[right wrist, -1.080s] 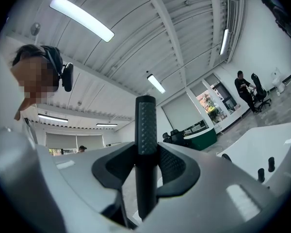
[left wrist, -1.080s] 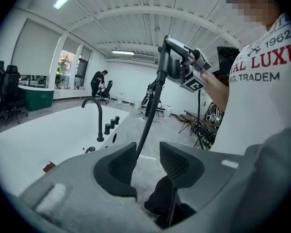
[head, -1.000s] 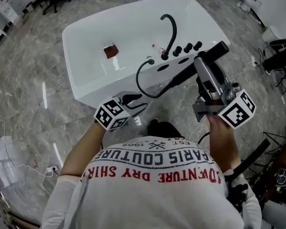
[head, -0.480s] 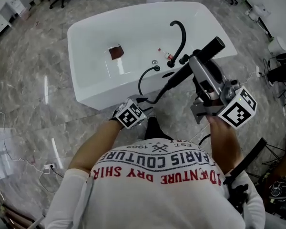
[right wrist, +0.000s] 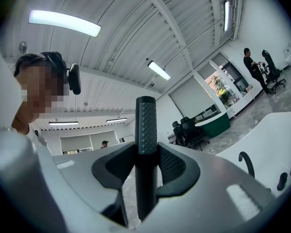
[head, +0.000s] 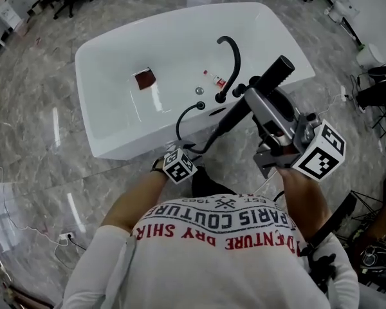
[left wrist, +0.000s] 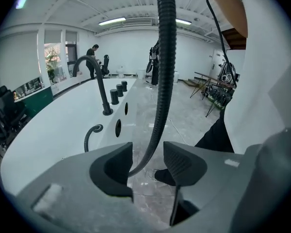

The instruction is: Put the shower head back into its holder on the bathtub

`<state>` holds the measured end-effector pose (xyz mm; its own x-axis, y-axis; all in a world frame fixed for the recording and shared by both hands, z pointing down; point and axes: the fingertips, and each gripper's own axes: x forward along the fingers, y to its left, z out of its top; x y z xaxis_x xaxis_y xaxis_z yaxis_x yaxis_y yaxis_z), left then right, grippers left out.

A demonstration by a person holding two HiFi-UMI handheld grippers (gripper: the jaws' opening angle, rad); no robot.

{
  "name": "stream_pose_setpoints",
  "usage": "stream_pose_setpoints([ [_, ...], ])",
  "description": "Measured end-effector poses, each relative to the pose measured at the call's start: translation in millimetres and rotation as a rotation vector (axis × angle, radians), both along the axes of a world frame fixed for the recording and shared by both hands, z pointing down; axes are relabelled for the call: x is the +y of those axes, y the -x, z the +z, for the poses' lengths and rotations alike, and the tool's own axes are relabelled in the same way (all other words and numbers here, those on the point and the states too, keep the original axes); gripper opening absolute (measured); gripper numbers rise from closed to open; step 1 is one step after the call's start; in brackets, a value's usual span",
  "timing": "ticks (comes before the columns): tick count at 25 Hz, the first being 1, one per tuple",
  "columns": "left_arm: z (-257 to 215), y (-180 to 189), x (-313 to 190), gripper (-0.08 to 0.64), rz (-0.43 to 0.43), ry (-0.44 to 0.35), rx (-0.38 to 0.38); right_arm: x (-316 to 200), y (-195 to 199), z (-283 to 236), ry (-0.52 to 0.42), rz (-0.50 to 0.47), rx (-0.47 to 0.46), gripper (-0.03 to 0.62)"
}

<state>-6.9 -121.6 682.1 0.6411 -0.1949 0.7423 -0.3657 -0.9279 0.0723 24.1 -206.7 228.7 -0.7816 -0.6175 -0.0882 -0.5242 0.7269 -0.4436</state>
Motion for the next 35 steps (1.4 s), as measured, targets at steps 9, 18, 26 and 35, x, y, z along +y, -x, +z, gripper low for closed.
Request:
stream_pose_setpoints([
  [9,29,-35,-24,0.161,0.047,0.063,-0.024,-38,-39,3,0.028,0.040,-0.014,0.138],
  [18,38,-24,-26,0.058,0.003,0.162,-0.023,-45,-59,17,0.049,0.072,-0.032,0.138],
  [26,-17,-2,-36,0.058,-0.099,0.127,0.103,-40,-79,-22,-0.071,0.083,-0.035,0.138],
  [35,-118,55,-70,0.037,-0.259,-0.011,0.277,-31,-88,-6,-0.120,0.172,0.152,0.138],
])
